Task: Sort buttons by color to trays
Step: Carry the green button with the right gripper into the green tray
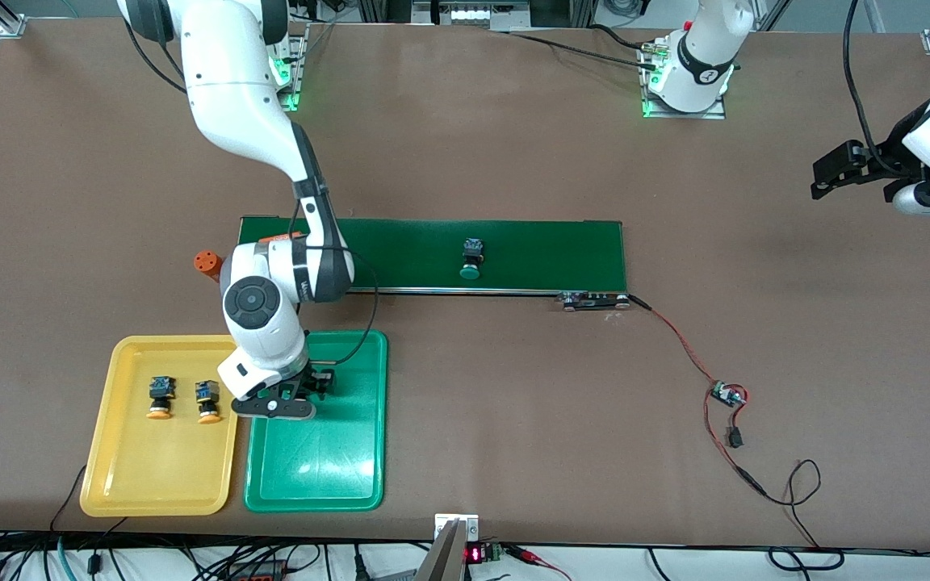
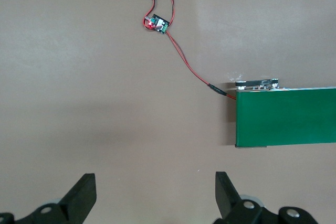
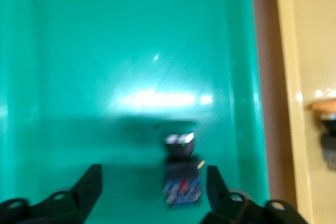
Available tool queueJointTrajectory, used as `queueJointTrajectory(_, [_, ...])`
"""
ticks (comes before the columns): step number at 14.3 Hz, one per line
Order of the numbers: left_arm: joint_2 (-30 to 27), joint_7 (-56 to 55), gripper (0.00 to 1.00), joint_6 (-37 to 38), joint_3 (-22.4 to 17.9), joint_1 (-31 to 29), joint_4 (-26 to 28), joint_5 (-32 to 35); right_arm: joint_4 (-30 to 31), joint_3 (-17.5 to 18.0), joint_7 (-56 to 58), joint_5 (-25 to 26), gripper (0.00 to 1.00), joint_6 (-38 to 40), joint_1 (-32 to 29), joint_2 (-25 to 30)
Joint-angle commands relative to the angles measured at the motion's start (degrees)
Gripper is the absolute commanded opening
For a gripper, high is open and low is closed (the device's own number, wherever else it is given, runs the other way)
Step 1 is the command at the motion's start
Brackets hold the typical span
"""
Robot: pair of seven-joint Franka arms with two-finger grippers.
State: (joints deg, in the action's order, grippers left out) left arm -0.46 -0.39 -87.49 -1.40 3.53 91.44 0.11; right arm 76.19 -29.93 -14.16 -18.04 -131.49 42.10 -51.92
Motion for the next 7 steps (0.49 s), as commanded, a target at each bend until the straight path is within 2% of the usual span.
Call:
queueJointTrajectory(1, [-0.24, 1.18, 1.0, 1.36, -0.36, -0.27, -1.26, -0.81, 2.81, 0.48, -3.3, -1.3, 1.0, 8.24, 4.64, 6.29])
queueJointTrajectory(7, [-0.16, 0.92, 1.0, 1.36, -0.36, -0.36, -1.44, -0.9, 5.01, 0.31, -21.14, -1.39, 1.0, 10.02, 17.56, 8.32])
